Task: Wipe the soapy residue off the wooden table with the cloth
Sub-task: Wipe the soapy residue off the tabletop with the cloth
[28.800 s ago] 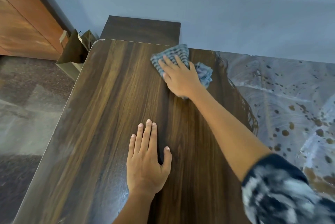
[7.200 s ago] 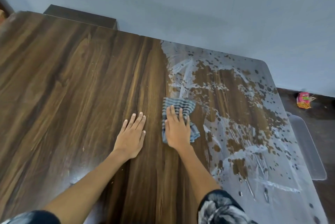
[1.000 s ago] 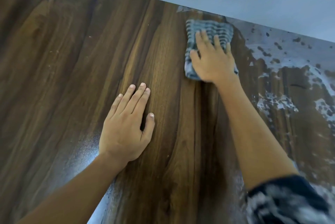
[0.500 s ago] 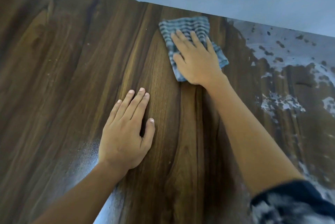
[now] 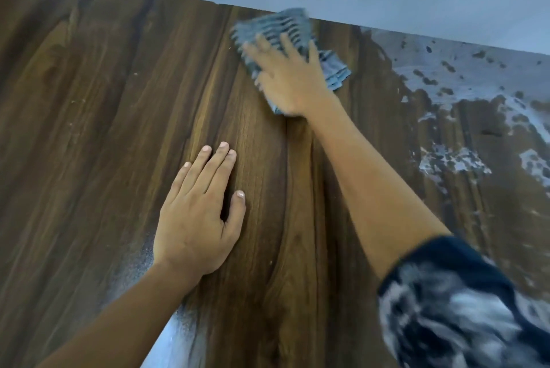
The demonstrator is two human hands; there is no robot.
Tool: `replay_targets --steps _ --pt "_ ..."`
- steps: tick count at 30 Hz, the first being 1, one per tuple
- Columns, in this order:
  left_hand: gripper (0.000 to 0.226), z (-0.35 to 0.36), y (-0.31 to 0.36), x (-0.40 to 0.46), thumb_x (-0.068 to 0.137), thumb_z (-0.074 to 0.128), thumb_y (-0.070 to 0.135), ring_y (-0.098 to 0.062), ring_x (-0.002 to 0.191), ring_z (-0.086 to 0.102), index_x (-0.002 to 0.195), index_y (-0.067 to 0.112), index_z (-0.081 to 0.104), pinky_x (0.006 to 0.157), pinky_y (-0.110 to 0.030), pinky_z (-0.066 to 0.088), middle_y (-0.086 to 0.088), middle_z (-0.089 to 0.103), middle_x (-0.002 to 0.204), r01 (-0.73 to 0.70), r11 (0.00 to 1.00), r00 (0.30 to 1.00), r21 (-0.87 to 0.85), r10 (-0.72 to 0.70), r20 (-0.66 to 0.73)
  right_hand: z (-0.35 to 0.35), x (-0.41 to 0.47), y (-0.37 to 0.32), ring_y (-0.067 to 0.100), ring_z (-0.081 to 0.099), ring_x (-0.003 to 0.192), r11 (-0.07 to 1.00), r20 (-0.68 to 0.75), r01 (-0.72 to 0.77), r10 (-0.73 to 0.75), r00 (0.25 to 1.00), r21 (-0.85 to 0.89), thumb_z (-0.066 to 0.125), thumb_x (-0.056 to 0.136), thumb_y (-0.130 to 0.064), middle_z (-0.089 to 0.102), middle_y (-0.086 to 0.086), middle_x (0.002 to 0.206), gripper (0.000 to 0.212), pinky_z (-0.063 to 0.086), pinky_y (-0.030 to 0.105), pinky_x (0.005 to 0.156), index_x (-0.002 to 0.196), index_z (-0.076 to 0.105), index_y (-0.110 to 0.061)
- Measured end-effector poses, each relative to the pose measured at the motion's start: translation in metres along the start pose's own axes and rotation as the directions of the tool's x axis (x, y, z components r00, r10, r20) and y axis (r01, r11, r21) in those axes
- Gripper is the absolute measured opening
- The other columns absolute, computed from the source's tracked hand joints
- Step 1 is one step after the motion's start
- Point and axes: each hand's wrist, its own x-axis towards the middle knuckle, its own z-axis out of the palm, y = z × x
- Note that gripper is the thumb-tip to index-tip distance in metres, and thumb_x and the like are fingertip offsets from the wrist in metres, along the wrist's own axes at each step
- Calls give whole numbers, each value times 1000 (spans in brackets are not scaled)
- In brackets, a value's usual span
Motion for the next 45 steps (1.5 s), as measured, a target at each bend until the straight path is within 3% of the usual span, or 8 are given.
replay_targets --steps 3,5,9,14,26,34,41,45 --pt "55 -1 1 1 91 31 37 -14 140 23 140 12 39 114 -33 16 0 35 148 -8 1000 1000 12 7 13 11 -54 -4 18 2 145 964 0 265 -265 964 -4 26 100 -32 10 -14 156 50 -4 51 115 147 13 -41" --pt "56 -1 0 1 91 30 38 -14 140 22 140 12 38 115 -32 15 1 34 148 -8 1000 1000 11 8 24 10 -75 9 13 2 145 958 36 285 -286 958 36 30 98 -30 13 -18 155 52 -3 46 114 146 17 -44" --pt "56 -1 1 0 91 30 38 -13 140 22 140 13 38 115 -32 15 1 34 148 -6 1000 1000 4 6 17 2 -67 44 15 0 145 996 25 -20 17 1000 86 28 99 -30 8 -16 157 52 -1 50 116 148 15 -40" --pt "55 0 -1 1 91 31 37 -13 141 21 140 14 38 115 -31 15 2 34 148 -4 1000 1000 -18 4 4 -5 1 24 30 -8 144 905 62 -397 392 918 155 15 100 -37 -3 -6 159 52 -3 61 111 151 3 -32" --pt "56 0 -1 0 92 29 38 -14 140 23 141 11 36 115 -33 16 -2 33 149 -4 1000 1000 13 4 15 15 -98 -29 18 1 145 992 -7 101 -100 995 73 18 97 -39 10 -16 156 50 4 49 112 146 14 -46" --pt "58 -1 -1 0 91 30 39 -15 139 26 140 9 37 114 -34 19 -4 35 148 -4 1000 1000 2 4 -2 13 -77 -50 20 1 145 988 -20 -54 57 998 145 26 100 -32 10 -17 156 48 2 55 111 145 18 -45" --pt "44 -2 0 -1 86 41 33 -23 126 41 119 4 45 104 -38 39 -12 39 136 8 996 996 -88 -16 -87 23 -122 -64 23 15 144 979 -46 196 -194 980 55 27 97 -34 24 -15 153 47 11 50 107 143 31 -42" --pt "49 -2 -2 -1 90 38 31 -25 127 41 131 7 43 106 -42 36 -10 47 135 -30 997 998 -67 26 -61 25 -167 -32 16 9 144 996 21 80 -81 997 45 15 93 -40 16 -19 154 52 9 46 108 145 21 -45"
